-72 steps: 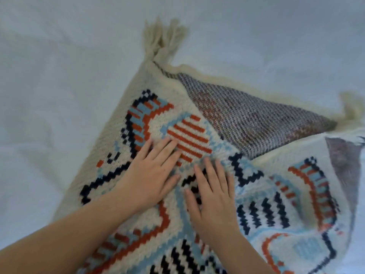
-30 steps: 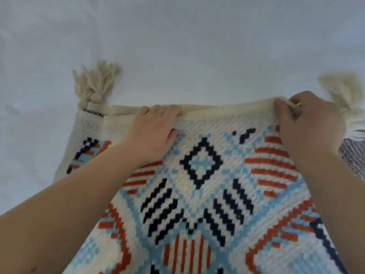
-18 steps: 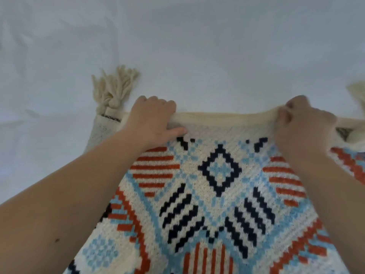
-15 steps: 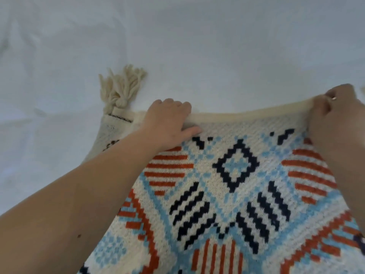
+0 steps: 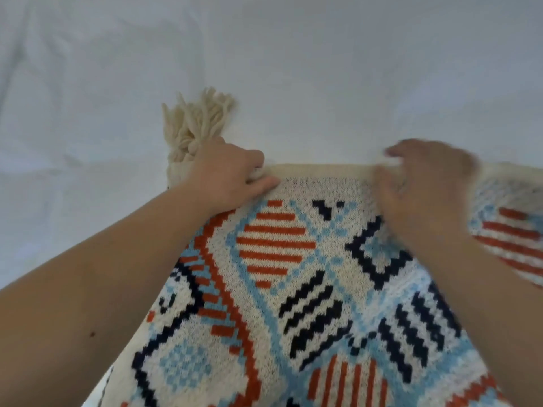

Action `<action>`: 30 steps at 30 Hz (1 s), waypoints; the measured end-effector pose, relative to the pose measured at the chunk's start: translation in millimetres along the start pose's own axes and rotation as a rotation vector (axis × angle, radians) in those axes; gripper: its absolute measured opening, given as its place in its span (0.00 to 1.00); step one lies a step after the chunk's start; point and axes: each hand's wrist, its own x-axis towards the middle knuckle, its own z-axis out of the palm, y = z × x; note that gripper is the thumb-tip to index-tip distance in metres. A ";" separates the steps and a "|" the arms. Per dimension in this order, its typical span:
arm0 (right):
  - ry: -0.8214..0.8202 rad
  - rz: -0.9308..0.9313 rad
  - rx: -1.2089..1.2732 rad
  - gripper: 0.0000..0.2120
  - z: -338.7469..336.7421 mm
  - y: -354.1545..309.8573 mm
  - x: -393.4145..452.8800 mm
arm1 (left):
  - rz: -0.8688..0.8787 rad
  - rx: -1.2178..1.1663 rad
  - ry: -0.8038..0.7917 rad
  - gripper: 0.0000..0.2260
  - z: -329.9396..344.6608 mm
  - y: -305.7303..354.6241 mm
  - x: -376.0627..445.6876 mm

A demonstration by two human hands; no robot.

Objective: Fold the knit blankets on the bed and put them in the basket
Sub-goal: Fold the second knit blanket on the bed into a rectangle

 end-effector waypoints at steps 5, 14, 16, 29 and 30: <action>-0.243 -0.407 0.193 0.24 36.5 -79.3 -6.9 | 0.001 0.012 0.062 0.28 3.7 -20.0 -11.6; -0.285 -0.376 0.150 0.24 59.2 -98.3 13.1 | -0.120 -0.179 -0.226 0.31 -16.9 -71.9 -36.3; -0.260 -0.363 0.166 0.22 61.5 -99.8 11.8 | -0.065 -0.151 -0.122 0.22 -20.3 -79.3 -38.7; -0.048 -0.280 0.139 0.12 69.3 -104.0 19.4 | -0.020 0.003 -0.036 0.28 -15.2 -116.2 -46.3; -0.058 -0.277 0.134 0.12 69.7 -105.0 19.2 | -0.003 0.034 -0.003 0.27 -16.9 -121.3 -49.2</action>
